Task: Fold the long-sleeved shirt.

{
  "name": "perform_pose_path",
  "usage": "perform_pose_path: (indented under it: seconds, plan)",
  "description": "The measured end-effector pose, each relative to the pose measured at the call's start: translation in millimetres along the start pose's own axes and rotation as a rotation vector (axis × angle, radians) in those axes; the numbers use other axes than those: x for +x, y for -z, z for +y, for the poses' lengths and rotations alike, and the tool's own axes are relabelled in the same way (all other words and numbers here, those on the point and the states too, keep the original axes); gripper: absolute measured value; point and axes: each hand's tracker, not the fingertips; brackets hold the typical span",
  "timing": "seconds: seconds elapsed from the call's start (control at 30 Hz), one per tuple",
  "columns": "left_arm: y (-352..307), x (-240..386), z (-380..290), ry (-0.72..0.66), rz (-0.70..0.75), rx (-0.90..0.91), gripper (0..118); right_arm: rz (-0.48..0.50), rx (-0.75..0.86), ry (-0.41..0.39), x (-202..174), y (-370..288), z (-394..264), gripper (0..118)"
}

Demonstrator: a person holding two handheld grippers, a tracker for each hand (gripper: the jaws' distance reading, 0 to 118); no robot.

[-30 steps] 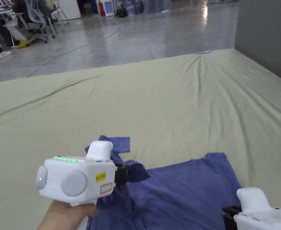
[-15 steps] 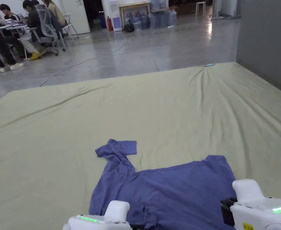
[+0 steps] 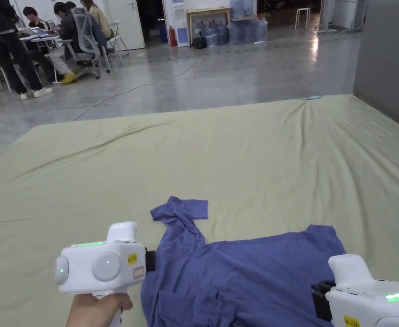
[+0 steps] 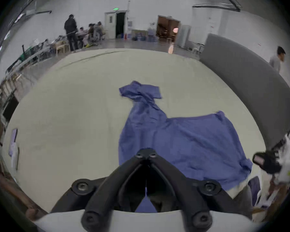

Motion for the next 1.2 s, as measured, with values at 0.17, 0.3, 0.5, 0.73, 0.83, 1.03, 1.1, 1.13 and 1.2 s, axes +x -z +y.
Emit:
perform_pose_path:
  seconds: [0.17, 0.3, 0.5, 0.73, 0.83, 1.03, 1.1, 1.13, 1.2]
  plan:
    - [72, -33, 27, -0.007, 0.148, -0.136, 108, -0.011, -0.017, -0.006, 7, 3, 0, 0]
    - [116, -51, 24, -0.056, 0.169, -0.178, 110, -0.032, -0.03, 0.006, 17, 7, 3, 0]
    - [154, -44, 6, -0.072, 0.12, -0.258, 108, -0.057, -0.056, 0.022, 27, 21, 5, 0]
    - [163, -13, -4, 0.009, 0.209, -0.217, 74, -0.06, -0.073, 0.015, 33, 41, 17, 0]
    - [143, 2, 7, 0.108, 0.183, -0.176, 46, -0.094, -0.064, -0.001, 49, 63, 48, 0]
    - [121, -8, 25, 0.075, 0.115, -0.159, 0, -0.153, -0.108, 0.068, 104, 146, 134, 0]
    - [112, -13, 29, 0.098, 0.137, -0.13, 0, -0.147, -0.153, 0.109, 122, 173, 151, 23]
    - [107, -18, 33, 0.12, 0.155, -0.111, 0, -0.164, -0.173, 0.137, 128, 185, 156, 58]
    - [98, -26, 37, 0.126, 0.167, -0.087, 0, -0.185, -0.221, 0.163, 140, 203, 162, 106]
